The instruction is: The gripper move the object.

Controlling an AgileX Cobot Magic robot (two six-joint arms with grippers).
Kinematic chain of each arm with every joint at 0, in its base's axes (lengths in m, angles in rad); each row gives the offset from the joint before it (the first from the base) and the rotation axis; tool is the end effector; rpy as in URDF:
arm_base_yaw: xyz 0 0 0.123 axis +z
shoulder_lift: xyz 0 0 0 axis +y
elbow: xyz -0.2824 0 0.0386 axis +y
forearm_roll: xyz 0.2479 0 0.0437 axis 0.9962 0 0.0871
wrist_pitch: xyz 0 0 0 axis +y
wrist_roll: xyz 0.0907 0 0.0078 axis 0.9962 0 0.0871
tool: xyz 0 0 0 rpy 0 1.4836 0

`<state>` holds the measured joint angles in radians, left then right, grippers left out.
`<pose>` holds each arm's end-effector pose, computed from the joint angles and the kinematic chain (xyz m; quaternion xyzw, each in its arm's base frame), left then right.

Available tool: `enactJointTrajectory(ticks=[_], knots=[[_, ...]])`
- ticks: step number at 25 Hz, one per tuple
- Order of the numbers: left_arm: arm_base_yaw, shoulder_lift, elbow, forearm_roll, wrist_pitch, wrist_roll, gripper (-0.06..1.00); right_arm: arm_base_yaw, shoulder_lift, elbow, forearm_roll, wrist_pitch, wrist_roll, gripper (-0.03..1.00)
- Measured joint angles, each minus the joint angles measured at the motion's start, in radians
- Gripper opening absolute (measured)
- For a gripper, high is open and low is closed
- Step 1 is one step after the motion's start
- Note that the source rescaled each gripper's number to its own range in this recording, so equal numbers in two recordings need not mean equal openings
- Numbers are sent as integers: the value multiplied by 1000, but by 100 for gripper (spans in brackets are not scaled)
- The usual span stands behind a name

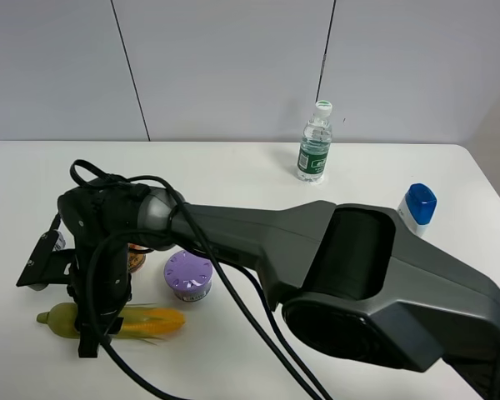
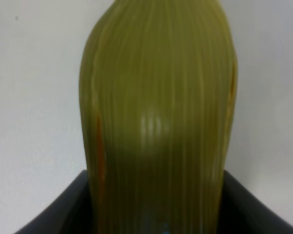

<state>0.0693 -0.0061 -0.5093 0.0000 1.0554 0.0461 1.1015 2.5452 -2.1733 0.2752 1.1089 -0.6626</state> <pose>-0.0067 -0.0005 0.2801 -0.0098 0.8477 0.0306 0.5295 0.2149 0.4729 0.1136 -0.7300 0.6657 0.1437 0.0577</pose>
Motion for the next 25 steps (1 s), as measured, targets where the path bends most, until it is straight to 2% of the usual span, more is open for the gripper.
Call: enactJointTrajectory(ticks=[9, 15, 16, 17, 20, 21, 23, 25], knots=[[0, 0, 0, 0, 0, 0, 100, 0, 1, 0, -11, 14, 17, 0], [0, 0, 0, 0, 0, 0, 100, 0, 1, 0, -13, 71, 62, 0], [0, 0, 0, 0, 0, 0, 100, 0, 1, 0, -13, 76, 80, 4], [0, 0, 0, 0, 0, 0, 100, 0, 1, 0, -13, 81, 98, 14], [0, 0, 0, 0, 0, 0, 100, 0, 1, 0, -23, 82, 153, 54], [0, 0, 0, 0, 0, 0, 100, -1, 1, 0, -24, 82, 165, 62], [0, 0, 0, 0, 0, 0, 100, -1, 1, 0, -25, 82, 177, 70], [0, 0, 0, 0, 0, 0, 100, -1, 1, 0, -28, 82, 179, 73]])
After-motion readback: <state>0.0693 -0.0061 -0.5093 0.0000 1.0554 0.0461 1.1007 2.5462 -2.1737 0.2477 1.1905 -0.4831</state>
